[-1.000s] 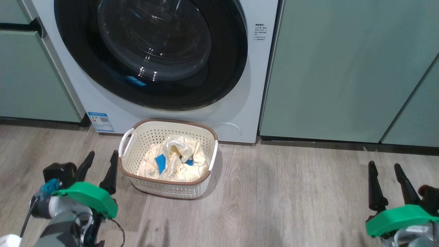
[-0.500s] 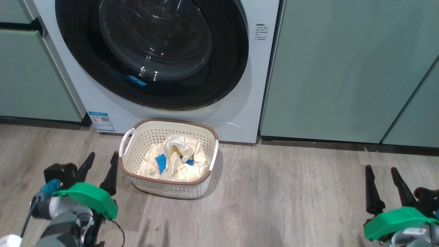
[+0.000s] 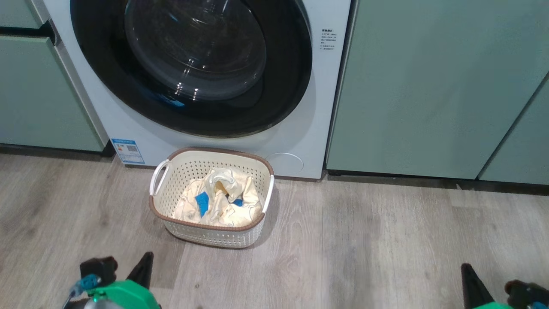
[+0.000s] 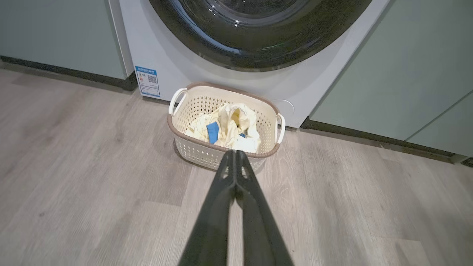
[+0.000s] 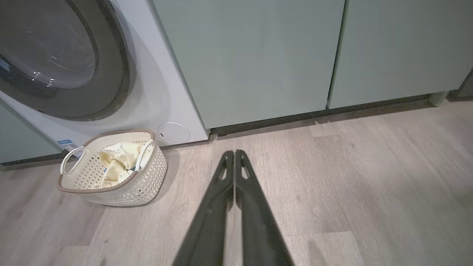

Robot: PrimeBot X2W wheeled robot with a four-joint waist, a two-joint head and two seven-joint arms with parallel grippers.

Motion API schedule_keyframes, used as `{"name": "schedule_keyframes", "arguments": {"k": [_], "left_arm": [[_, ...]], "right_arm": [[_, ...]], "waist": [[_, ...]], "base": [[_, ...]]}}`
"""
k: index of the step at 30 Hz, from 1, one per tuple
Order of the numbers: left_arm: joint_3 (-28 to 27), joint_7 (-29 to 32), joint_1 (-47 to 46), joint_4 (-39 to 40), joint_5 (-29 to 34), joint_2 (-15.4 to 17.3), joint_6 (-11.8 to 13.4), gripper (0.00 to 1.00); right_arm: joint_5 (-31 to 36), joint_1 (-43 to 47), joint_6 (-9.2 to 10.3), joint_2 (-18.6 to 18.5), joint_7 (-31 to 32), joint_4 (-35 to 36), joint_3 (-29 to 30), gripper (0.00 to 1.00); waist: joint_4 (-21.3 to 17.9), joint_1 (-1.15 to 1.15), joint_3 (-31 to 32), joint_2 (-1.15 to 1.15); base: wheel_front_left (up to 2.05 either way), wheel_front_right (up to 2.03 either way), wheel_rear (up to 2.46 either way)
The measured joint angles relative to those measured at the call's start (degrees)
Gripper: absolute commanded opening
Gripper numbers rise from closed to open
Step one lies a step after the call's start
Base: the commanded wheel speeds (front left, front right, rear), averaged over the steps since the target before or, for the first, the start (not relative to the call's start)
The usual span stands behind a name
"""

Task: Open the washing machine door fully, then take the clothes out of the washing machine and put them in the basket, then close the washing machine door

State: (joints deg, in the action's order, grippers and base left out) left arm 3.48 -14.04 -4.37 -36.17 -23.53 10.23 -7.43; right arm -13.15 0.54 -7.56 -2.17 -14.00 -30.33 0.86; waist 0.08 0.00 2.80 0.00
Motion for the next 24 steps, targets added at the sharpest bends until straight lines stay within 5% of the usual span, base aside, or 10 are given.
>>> {"name": "schedule_keyframes", "arguments": {"k": [24], "left_arm": [[-1.5, 3.7, -0.7, 4.0, -13.3, -1.1, 0.0, 0.0]], "right_arm": [[-15.2, -0.9, 0.0, 0.1, 3.8, 3.0, 1.0, 0.0]], "waist": [[0.0, 0.0, -0.6, 0.0]], "base": [[0.0, 0.0, 0.0]]}}
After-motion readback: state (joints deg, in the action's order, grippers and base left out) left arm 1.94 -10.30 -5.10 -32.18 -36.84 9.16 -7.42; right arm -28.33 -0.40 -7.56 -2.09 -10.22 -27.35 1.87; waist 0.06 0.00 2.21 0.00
